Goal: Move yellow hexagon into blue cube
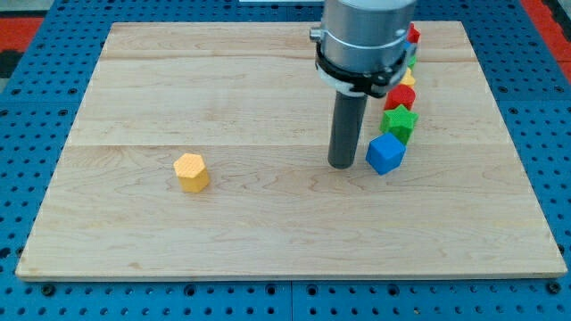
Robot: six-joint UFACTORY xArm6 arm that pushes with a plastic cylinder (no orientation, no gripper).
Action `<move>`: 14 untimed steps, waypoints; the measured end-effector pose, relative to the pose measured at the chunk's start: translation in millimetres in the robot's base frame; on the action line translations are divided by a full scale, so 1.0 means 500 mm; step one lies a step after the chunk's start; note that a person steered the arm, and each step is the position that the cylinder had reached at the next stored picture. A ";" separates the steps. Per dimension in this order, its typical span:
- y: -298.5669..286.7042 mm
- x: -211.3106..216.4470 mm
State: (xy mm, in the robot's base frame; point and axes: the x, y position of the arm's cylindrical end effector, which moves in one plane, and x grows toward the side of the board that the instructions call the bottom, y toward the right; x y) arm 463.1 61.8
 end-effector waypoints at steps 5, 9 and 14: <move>-0.064 -0.061; -0.408 0.063; -0.083 0.115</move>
State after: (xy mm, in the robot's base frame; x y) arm 520.4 20.1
